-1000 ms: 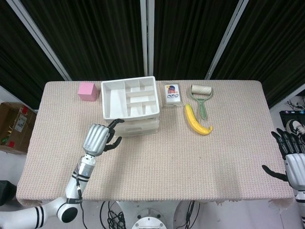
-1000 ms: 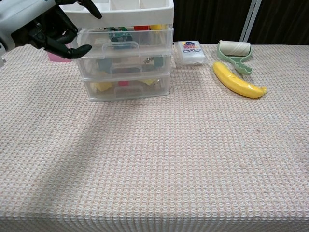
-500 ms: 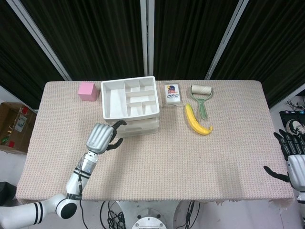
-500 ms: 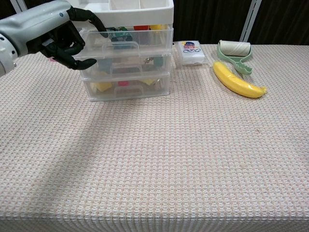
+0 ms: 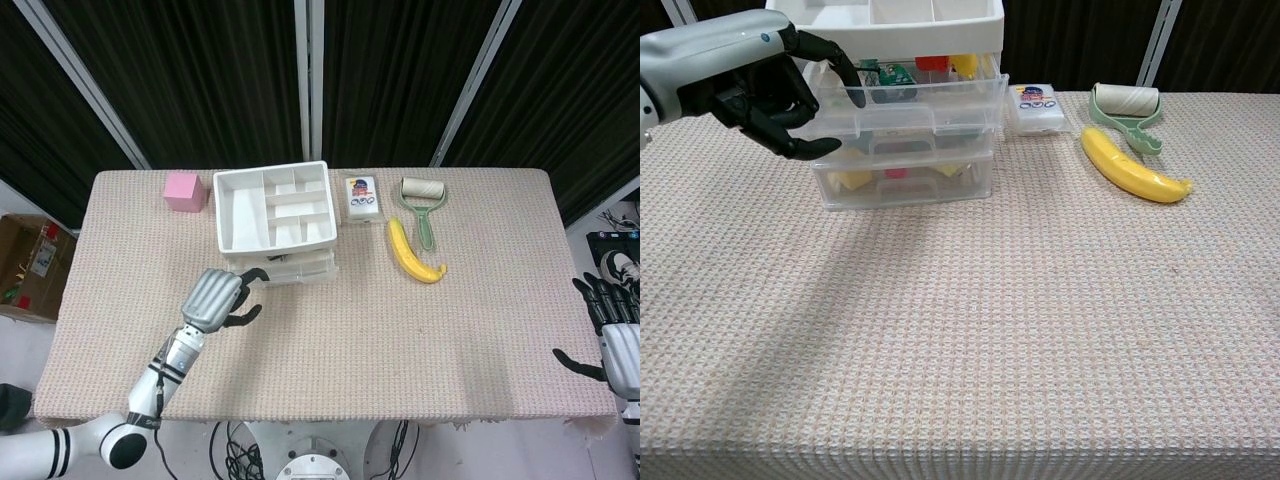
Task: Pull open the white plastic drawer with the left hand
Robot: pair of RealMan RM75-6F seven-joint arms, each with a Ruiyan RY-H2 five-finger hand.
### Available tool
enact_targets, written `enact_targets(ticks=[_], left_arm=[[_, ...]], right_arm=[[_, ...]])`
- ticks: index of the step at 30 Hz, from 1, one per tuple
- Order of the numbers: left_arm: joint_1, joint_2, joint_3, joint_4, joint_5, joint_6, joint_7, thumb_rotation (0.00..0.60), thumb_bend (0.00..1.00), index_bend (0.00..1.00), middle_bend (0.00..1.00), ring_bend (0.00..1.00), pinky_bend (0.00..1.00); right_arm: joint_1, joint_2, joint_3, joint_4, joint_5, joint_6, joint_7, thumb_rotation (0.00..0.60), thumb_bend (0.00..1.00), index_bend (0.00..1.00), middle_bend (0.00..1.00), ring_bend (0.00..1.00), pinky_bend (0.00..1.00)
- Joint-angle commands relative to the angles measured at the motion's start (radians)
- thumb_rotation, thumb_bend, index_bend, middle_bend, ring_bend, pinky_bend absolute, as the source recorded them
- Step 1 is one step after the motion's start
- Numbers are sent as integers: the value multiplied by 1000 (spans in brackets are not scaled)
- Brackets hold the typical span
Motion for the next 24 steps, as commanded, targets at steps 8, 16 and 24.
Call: enact_targets(ticks=[8, 16, 24], left_arm=[[25, 84, 64, -84, 78, -13, -149, 600, 312, 429, 906, 1000, 1000], [43, 120, 106, -130, 141, -1, -217, 600, 311, 429, 905, 1000, 1000], [45, 124, 120, -145, 142, 8, -185, 600, 297, 300, 896, 1000, 1000]], right_arm=[[5, 2, 0, -6, 4, -11, -10, 600, 55, 0, 7, 0, 0], [7, 1, 2, -2, 7, -16, -4, 600, 54, 0, 7, 0, 0], [8, 3, 5, 6, 5, -10, 8, 600, 54, 0, 7, 0, 0]])
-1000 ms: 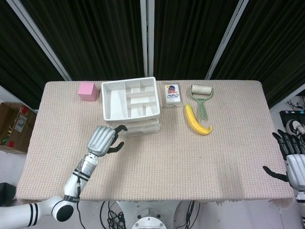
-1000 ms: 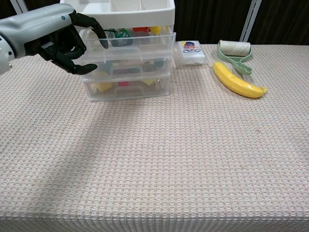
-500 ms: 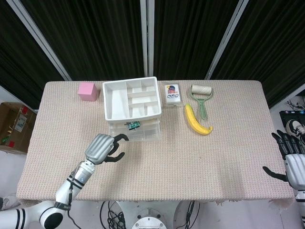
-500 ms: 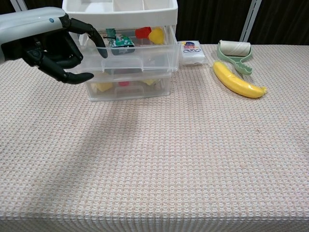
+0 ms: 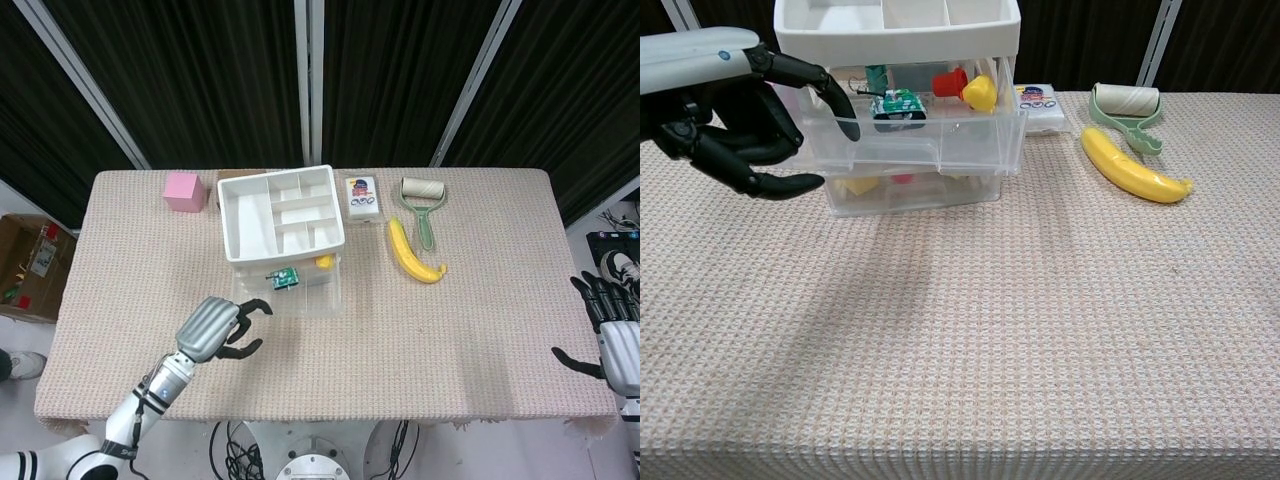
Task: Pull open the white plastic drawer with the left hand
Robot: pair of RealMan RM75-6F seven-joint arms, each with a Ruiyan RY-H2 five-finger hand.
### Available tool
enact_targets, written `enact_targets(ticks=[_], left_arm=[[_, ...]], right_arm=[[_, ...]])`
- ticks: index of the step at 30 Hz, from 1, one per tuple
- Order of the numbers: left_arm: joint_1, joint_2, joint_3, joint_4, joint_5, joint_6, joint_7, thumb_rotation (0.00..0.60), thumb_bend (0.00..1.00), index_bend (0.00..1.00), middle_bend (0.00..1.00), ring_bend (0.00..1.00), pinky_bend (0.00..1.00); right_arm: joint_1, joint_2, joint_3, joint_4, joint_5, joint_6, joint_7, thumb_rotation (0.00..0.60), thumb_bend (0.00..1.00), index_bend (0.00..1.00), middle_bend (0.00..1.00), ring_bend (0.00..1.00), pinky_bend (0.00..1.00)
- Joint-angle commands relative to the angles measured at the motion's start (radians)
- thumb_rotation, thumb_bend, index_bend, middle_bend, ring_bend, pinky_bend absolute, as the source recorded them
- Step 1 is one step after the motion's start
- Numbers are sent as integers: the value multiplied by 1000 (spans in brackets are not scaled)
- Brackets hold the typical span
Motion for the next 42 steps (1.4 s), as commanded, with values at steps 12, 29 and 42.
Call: enact_targets(ticks=[12, 29, 42], left_arm=[[31, 126, 21, -95, 99, 82, 128, 600, 293, 235, 880, 994, 1000], [-252, 18, -160, 134, -101, -133, 403, 600, 226, 357, 896, 995, 1000], [-352, -9, -123, 177, -226, -193, 610, 600, 227, 328, 896, 995, 1000]], right_arm=[[-16, 24, 8, -5, -10, 43, 5, 600, 55, 0, 7, 0, 0], [-23, 34, -1, -35, -36, 60, -14, 600, 54, 0, 7, 0, 0], [-33, 23, -6, -22, -21, 57, -5, 600, 55, 0, 7, 0, 0]])
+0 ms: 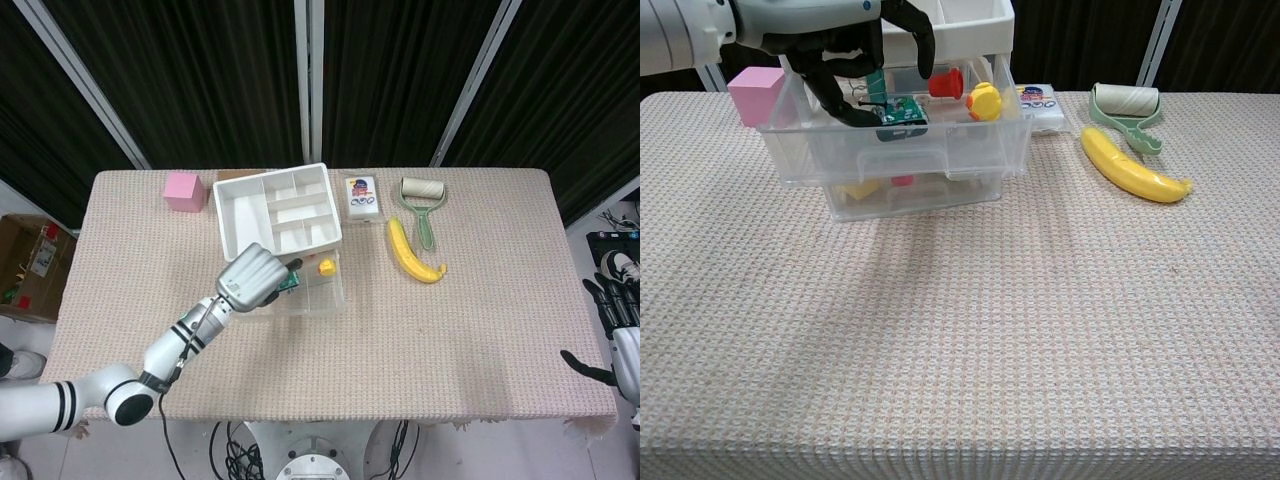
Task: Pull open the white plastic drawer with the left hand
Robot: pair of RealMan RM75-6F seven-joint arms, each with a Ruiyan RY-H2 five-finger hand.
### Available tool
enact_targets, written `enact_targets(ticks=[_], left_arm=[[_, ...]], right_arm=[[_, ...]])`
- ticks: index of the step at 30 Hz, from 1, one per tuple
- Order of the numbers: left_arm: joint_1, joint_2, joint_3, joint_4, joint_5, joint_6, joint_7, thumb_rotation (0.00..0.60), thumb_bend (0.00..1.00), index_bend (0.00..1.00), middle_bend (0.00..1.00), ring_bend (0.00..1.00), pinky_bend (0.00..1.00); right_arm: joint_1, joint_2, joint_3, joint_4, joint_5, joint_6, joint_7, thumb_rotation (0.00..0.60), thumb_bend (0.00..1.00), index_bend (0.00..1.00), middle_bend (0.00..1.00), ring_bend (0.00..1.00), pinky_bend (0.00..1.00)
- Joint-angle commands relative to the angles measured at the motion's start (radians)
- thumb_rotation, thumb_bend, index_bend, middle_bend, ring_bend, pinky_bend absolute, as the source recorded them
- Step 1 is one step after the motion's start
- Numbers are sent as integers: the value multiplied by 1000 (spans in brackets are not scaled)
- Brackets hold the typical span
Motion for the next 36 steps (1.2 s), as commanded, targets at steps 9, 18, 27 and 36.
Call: enact_targets(ticks=[9, 18, 27, 36], left_arm=[[-67, 0, 38, 0, -106, -12, 135, 600, 227, 300, 895, 995, 1000], [-110, -6, 73, 8, -95, 6, 213, 600, 227, 298, 895, 995, 1000], [-151, -42, 112, 44, -87, 29, 345, 600, 227, 299, 895, 995, 1000], [-171, -47, 125, 45, -131, 33, 377, 600, 345, 389, 895, 995, 1000]], right_arm=[[-4, -6, -1, 14, 8, -6, 15, 600, 55, 0, 7, 0, 0], [-6, -10, -2, 27, 15, -11, 27, 600, 54, 0, 7, 0, 0], [-6, -14, -2, 34, 16, -15, 32, 600, 54, 0, 7, 0, 0], [-7, -16, -1, 38, 20, -17, 39, 600, 54, 0, 7, 0, 0]])
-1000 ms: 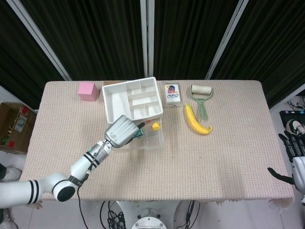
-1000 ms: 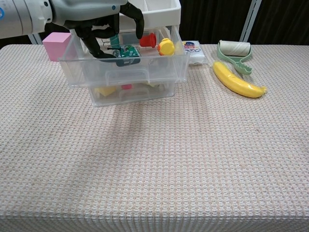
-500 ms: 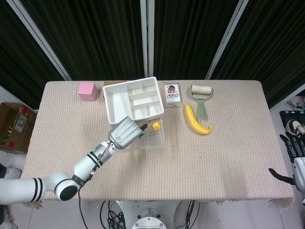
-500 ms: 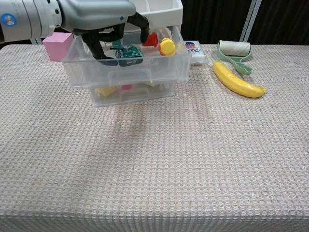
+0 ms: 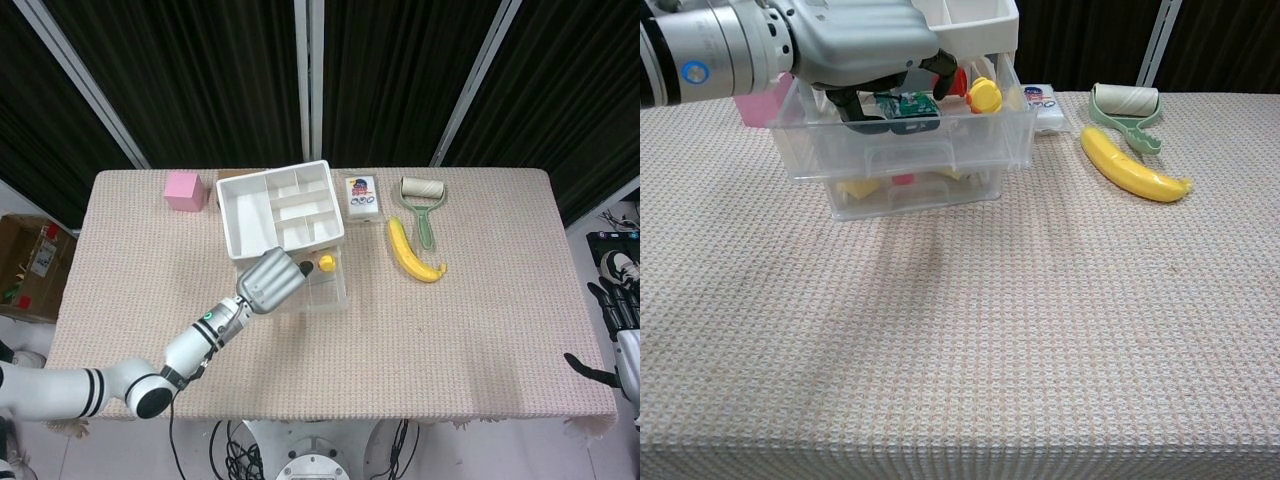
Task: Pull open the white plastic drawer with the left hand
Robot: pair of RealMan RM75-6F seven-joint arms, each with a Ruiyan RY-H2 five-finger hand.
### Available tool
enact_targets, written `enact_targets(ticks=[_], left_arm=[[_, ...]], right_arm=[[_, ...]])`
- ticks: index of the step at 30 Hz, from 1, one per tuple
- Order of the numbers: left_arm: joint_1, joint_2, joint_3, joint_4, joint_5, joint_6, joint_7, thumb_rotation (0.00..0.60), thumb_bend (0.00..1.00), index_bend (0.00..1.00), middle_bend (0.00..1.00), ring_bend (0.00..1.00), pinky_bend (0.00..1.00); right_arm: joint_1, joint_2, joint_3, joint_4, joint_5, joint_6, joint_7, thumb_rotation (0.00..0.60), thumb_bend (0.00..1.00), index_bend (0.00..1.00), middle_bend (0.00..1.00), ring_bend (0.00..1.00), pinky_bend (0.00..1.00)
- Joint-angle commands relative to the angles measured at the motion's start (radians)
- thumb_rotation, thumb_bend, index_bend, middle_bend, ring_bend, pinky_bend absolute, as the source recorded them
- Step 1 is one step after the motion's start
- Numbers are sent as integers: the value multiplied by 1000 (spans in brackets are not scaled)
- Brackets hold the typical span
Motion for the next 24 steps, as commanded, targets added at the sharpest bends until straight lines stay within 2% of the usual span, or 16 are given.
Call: enact_targets(ticks=[1, 7, 11, 18, 20, 24], left_arm=[[0, 5, 1, -4, 5, 5, -16, 600, 359, 407, 895, 995, 1000], [18, 32, 3, -27, 45, 29, -87, 600, 402, 472, 898, 997, 1000], [52, 59, 5, -59, 122, 102, -125, 600, 399, 472, 899, 998, 1000], [122, 98, 33, -113, 388, 254, -222, 600, 393, 471, 899, 996, 1000], [126, 87, 48, -103, 459, 264, -246, 600, 393, 469, 899, 996, 1000], [119, 9, 96, -34, 631, 267, -259, 600, 394, 456, 898, 995, 1000]], right_arm=[[0, -1, 0, 1, 1, 0, 1, 600, 54, 0, 7, 0, 0], [0, -1, 2, 0, 2, 0, 1, 600, 54, 0, 7, 0, 0], [1, 0, 2, -1, -4, 1, 0, 600, 54, 0, 7, 0, 0], [6, -2, 3, -5, -8, -2, -6, 600, 54, 0, 7, 0, 0], [6, -4, 2, -5, -11, -1, -7, 600, 54, 0, 7, 0, 0], [3, -5, 0, -6, -14, 2, -9, 600, 54, 0, 7, 0, 0]])
